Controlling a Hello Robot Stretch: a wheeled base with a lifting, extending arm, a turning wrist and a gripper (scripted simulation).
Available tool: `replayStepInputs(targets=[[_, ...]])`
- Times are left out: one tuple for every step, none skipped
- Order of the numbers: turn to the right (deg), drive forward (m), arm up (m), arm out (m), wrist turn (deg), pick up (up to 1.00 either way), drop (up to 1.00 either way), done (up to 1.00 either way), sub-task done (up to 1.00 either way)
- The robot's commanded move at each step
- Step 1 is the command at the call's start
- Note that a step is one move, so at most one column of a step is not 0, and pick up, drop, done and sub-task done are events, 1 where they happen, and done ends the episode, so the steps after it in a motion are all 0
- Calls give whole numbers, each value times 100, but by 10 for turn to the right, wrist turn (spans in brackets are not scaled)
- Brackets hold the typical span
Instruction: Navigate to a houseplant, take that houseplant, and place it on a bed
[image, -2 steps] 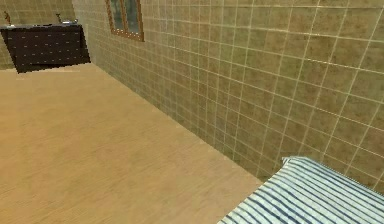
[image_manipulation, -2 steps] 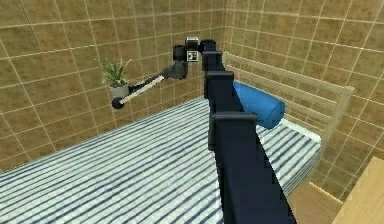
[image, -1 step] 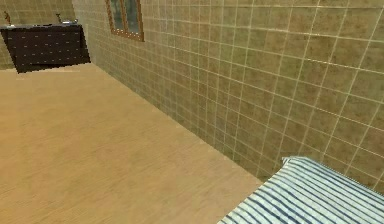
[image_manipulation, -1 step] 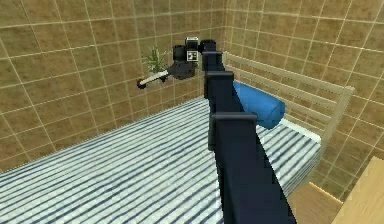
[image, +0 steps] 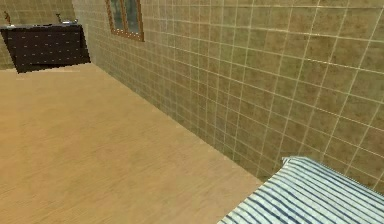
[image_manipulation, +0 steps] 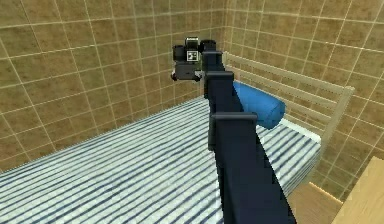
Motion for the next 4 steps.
replayStepInputs(targets=[[0, 0, -22, 0, 0, 0, 0, 0, 0], [0, 0, -32, 0, 0, 0, 0, 0, 0], [0, 0, 0, 0, 0, 0, 100, 0, 0], [0, 0, 10, 0, 0, 0, 0, 0, 0]])
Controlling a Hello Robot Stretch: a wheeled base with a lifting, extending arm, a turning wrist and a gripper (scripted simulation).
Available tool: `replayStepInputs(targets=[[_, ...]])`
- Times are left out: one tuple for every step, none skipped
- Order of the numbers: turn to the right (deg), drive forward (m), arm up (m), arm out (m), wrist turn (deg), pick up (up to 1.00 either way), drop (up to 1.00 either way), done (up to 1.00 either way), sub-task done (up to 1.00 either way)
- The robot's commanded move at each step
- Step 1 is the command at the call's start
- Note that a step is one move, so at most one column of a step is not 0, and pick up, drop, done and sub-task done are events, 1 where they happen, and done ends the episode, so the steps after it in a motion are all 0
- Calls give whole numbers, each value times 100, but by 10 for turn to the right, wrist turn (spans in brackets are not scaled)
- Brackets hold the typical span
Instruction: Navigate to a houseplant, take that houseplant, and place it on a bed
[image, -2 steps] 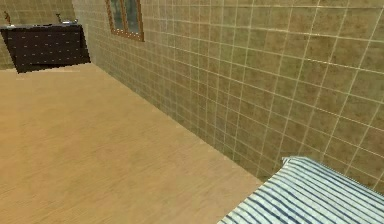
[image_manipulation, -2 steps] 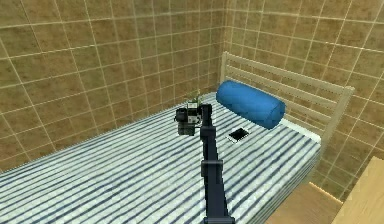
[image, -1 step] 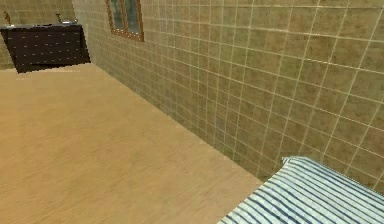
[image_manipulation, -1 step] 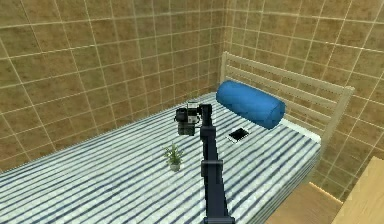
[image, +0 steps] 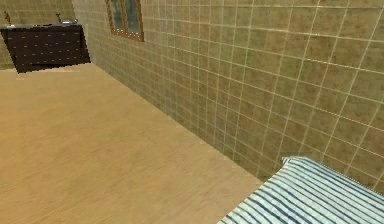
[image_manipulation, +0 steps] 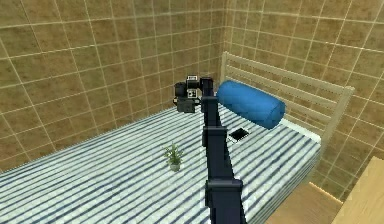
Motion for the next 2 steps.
replayStepInputs(targets=[[0, 0, 0, -8, 0, 0, 0, 0, 0], [0, 0, 0, 0, 0, 0, 0, 100, 0]])
